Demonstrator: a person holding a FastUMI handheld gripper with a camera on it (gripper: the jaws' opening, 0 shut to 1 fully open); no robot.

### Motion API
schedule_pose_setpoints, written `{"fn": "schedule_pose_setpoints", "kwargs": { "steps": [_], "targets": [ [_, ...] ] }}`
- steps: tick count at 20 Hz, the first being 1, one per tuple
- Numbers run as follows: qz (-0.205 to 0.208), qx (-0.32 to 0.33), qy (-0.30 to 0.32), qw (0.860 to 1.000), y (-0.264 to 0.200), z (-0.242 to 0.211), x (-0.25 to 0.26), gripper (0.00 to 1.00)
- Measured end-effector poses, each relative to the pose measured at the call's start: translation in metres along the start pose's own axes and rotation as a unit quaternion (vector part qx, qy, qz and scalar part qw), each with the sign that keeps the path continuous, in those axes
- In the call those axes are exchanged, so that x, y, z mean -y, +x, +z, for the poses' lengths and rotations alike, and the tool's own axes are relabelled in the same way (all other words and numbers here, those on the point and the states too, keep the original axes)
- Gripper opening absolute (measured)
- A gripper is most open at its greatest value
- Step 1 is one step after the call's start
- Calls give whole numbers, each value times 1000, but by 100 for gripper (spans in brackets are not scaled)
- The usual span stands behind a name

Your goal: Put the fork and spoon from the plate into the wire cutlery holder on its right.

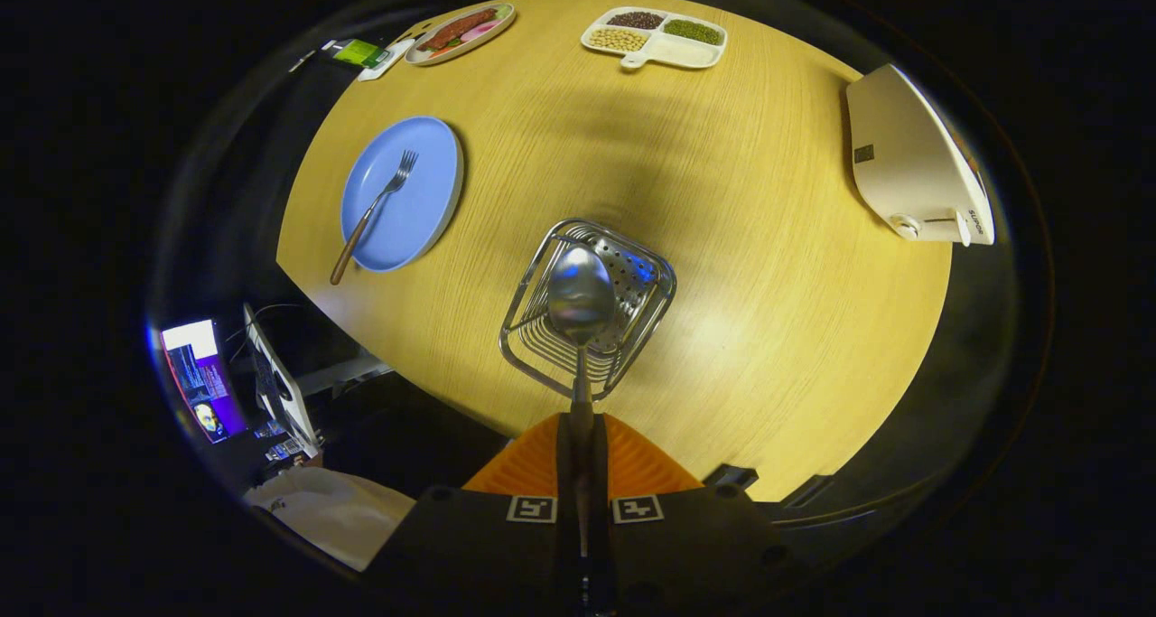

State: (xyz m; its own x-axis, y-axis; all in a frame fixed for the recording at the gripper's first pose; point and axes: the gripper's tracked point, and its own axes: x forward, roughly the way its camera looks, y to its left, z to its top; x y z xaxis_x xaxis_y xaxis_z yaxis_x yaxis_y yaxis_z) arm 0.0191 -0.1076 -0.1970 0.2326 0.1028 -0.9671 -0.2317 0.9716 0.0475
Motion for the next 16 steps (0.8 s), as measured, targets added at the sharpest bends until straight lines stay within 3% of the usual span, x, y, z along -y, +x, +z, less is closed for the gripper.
{"fn": "schedule_pose_setpoints", "kwargs": {
  "steps": [7, 8, 12, 14, 16],
  "targets": [
    [5, 2, 24, 1000, 0, 21, -2, 18],
    [9, 10, 23, 1000, -1, 23, -5, 37],
    [23, 56, 16, 998, -17, 30, -16, 91],
    [37, 88, 23, 995, -28, 35, -25, 100],
    [41, 125, 27, 991, -39, 39, -33, 99]
  ]
}}
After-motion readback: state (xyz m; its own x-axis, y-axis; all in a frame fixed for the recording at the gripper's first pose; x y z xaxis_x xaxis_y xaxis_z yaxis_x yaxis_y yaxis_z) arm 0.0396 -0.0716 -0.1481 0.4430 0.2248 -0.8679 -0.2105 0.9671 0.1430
